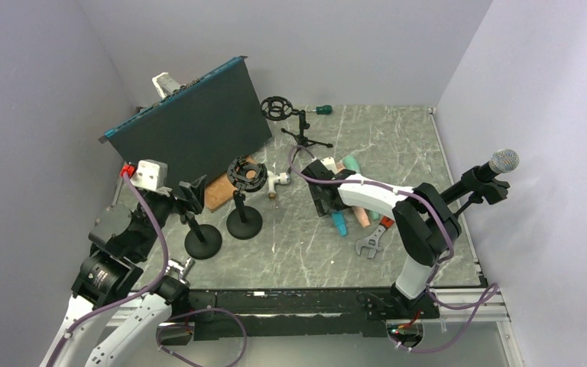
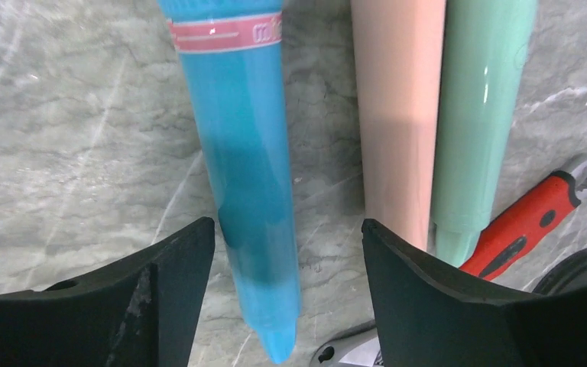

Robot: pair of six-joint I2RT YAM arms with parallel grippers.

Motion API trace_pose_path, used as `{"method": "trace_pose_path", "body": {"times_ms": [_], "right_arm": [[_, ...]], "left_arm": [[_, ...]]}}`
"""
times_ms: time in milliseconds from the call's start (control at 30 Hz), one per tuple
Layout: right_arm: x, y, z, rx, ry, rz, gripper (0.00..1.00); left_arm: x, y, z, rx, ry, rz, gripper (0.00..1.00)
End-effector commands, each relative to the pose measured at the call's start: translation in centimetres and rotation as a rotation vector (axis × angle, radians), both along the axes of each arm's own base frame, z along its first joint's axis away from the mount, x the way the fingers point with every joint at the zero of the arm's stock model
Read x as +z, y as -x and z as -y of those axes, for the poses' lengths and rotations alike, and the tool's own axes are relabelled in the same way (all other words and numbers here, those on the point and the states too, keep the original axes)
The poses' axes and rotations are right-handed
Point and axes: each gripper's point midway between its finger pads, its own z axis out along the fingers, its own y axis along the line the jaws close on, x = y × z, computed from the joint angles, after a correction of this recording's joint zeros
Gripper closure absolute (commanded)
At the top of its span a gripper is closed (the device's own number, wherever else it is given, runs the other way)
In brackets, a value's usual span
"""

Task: Remove the microphone from the stand

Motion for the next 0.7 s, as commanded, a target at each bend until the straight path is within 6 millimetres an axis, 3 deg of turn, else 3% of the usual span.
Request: {"method": "trace_pose_path", "body": {"times_ms": [0,133,200,267,333,500,567,667], "right_arm": [[3.7,-1.3,-0.7,-0.03,-0.007,0.061,0.27],[9.4,-2.0,-2.6,-0.012,-0.083,0.156,0.24],[13.5,-2.4,-3.6,0.004,-0.137,0.227,0.22],[19.0,-2.8,-4.2,0.013,-0.201,0.334,0.19],[23.8,-2.9,-3.8,0.004,-0.25,0.429,0.16],[34.1,-1.4,-0.8,-0.047,-0.37,0.645,0.09],[37.3,-0.2,1.0,-0.074,-0.412,0.727,0.02],[41.1,1.9,4.6,-0.142,-0.45,0.853,0.0]], "left_arm": [[1.5,0.6,0.0,-0.008,0.017,0.075,0.05],[1.8,1.1,0.0,-0.017,0.032,0.094,0.05],[1.9,1.3,0.0,-0.023,0.04,0.102,0.05],[2.0,1.6,0.0,-0.03,0.044,0.11,0.05],[2.2,1.8,0.0,-0.036,0.047,0.116,0.05],[2.2,2.3,0.0,-0.045,0.055,0.127,0.04],[2.4,2.4,-0.1,-0.045,0.06,0.133,0.05],[2.5,2.6,-0.1,-0.047,0.064,0.136,0.05]]}}
